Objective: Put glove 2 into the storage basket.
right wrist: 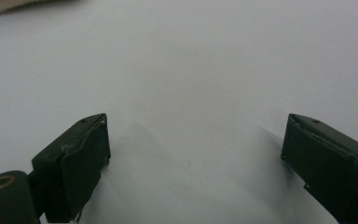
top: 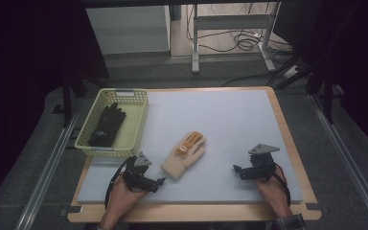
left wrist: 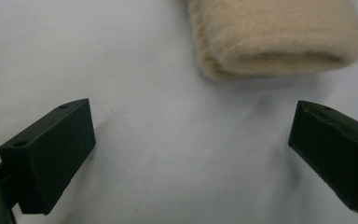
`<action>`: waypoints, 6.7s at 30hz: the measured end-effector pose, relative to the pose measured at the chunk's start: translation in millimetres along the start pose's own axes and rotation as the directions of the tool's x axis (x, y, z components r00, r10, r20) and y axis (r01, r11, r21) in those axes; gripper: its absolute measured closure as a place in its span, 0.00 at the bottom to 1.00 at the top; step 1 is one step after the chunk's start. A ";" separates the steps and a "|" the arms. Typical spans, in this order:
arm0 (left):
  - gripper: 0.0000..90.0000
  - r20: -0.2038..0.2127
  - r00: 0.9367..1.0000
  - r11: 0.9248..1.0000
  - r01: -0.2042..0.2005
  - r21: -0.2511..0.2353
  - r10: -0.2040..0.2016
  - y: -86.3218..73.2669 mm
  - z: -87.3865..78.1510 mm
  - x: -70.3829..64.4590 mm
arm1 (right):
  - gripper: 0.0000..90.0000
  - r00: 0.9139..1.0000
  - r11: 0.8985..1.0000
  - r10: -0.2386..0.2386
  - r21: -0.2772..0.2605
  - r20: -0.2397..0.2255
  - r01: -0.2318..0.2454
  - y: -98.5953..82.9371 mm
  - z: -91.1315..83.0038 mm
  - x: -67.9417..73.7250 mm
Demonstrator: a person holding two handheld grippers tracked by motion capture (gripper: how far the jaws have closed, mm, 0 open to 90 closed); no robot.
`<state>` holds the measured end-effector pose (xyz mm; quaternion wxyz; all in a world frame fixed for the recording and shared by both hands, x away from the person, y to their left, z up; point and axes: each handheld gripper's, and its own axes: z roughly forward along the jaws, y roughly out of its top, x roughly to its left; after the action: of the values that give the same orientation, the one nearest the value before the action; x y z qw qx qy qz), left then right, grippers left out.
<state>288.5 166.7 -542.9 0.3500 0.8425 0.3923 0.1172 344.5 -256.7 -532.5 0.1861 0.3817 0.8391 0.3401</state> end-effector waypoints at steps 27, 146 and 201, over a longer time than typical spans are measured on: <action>0.00 0.038 0.998 0.992 -0.058 0.116 0.054 98.6 57.7 -25.6 | 0.08 1.000 1.000 -0.008 -0.006 0.010 0.008 -0.5 -0.5 1.6; 0.72 -0.388 0.884 0.918 0.352 0.181 -0.263 101.4 -34.2 194.5 | 0.09 1.000 1.000 -0.016 -0.011 0.012 0.016 -0.9 -0.4 1.7; 0.09 -0.236 0.912 0.942 0.327 -0.071 -0.335 69.9 -66.1 180.3 | 0.09 1.000 1.000 -0.015 -0.009 0.013 0.015 -0.8 -0.7 2.1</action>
<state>417.6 302.3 -461.1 0.3263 0.7375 0.5677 0.1653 342.3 -255.8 -532.7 0.1960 0.3766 0.8391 0.3400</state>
